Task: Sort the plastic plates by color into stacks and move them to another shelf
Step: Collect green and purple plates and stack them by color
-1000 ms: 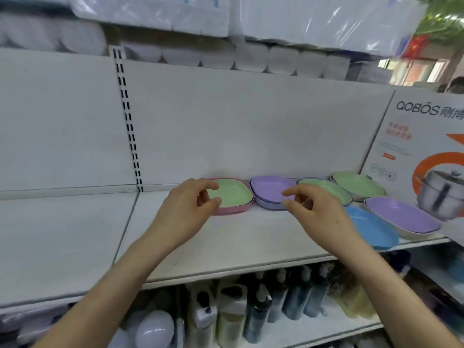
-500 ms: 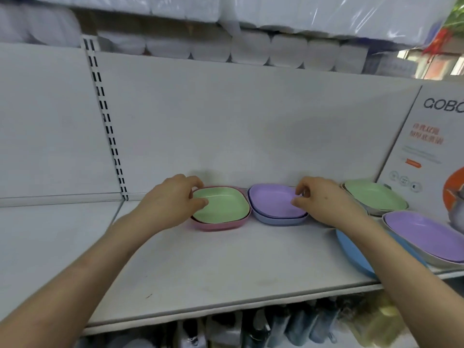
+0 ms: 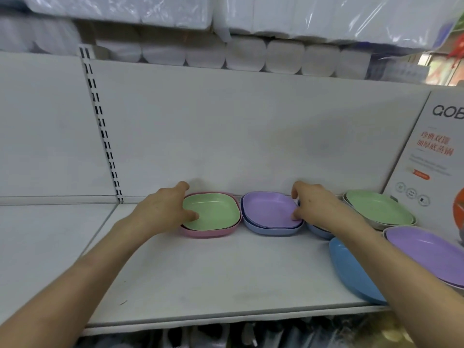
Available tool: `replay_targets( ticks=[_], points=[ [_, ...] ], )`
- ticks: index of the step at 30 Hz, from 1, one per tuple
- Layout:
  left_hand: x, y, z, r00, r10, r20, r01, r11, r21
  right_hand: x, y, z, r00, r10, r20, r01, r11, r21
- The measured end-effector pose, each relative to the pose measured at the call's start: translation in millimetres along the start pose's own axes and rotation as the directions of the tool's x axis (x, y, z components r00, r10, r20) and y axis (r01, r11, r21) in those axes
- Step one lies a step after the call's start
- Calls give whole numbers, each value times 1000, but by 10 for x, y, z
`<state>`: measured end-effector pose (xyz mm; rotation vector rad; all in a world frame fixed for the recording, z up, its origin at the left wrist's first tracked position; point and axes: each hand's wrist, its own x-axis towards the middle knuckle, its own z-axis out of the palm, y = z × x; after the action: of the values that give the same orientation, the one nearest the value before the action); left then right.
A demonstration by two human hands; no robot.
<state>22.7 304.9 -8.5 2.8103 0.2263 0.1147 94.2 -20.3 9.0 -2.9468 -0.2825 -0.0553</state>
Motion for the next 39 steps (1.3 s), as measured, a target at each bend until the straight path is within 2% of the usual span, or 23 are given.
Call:
replay_targets(
  ticks=[15, 23, 34, 39],
  points=[
    [40, -104, 107, 998, -54, -31, 52, 997, -58, 153, 144, 57, 1000, -7, 2, 7, 994, 106],
    [29, -115, 88, 996, -12, -89, 8, 999, -52, 178, 181, -34, 983, -73, -170, 78, 997, 19],
    [7, -102, -36, 996, 2, -92, 4, 998, 65, 57, 187, -159, 947, -142, -290, 164, 985, 54],
    [-43, -65, -80, 986, 26, -164, 10, 977, 212, 39, 219, -201, 928, -196, -319, 231, 970, 77]
  ],
)
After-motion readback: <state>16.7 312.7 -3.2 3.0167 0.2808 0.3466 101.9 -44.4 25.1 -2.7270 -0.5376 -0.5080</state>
